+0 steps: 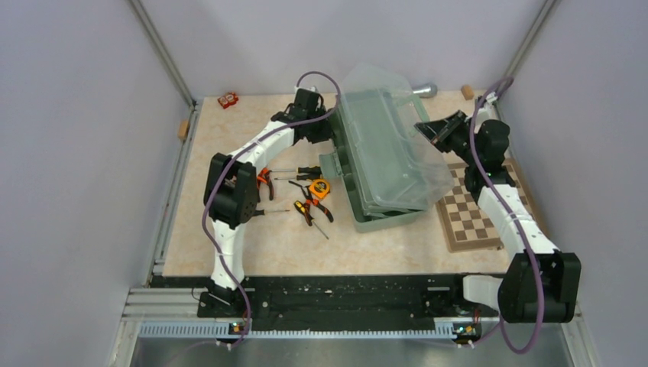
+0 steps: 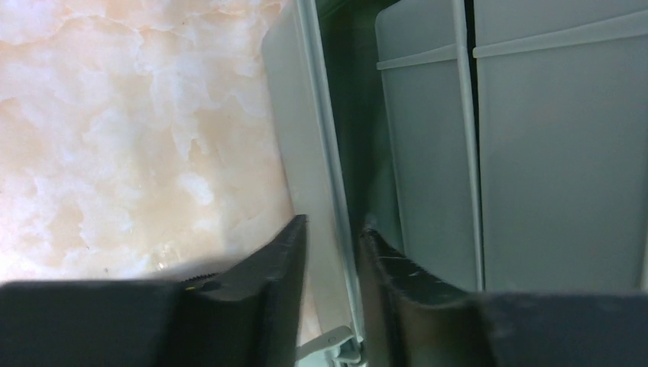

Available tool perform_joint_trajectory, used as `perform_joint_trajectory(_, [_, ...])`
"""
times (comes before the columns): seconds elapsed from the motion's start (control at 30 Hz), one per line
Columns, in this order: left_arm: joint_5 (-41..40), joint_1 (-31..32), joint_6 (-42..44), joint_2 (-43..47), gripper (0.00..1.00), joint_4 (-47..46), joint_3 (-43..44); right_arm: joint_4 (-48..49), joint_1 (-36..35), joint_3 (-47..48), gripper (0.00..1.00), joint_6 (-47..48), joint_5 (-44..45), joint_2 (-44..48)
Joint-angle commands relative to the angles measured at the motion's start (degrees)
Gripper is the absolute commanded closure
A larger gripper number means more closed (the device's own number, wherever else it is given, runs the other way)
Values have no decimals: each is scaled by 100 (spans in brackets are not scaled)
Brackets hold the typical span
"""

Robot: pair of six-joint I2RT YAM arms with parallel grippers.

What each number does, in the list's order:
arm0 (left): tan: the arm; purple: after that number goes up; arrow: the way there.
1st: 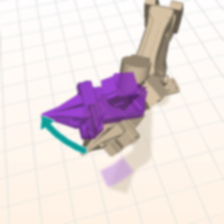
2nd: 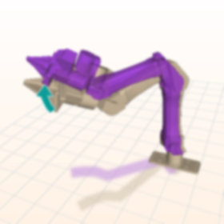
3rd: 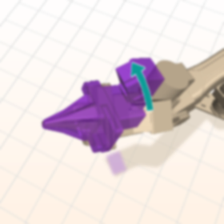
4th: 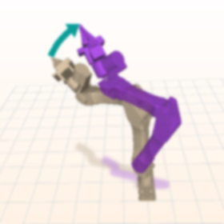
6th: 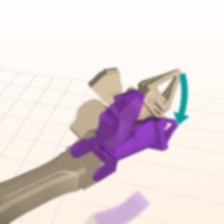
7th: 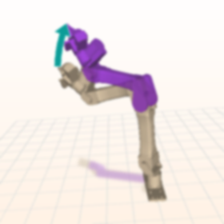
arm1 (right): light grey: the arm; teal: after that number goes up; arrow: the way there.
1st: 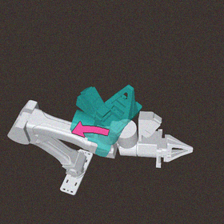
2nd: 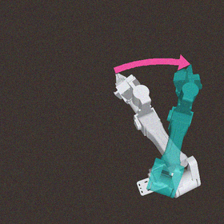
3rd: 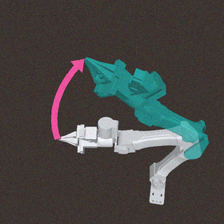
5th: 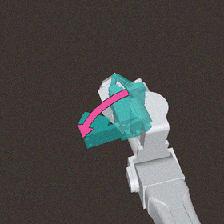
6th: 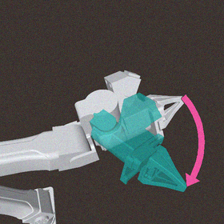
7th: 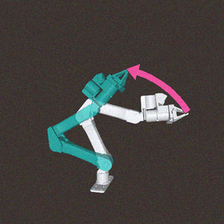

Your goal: Pack the tool kit

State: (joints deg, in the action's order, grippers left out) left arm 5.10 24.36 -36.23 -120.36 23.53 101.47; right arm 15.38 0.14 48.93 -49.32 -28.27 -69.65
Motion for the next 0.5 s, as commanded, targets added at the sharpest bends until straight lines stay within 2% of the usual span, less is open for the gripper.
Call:
perform_joint_trajectory(0.0, [73, -10, 18, -148, 76, -232, 262, -12, 20, 608, 100, 217, 240, 255])
perform_joint_trajectory(0.07, [70, -27, 34, -167, 88, -221, 253, -239, 47, 753, 100, 351, 369, 271])
perform_joint_trajectory(0.17, [32, -53, 76, -163, 98, -205, 250, -527, 255, 922, 100, 397, 541, 285])
perform_joint_trajectory(0.4, [45, -103, 127, -189, 100, -228, 245, -1289, 919, 1108, 99, 521, 818, 229])
perform_joint_trajectory(0.47, [89, -105, 121, -193, 100, -258, 250, -1381, 1047, 1046, 84, 540, 920, 232])
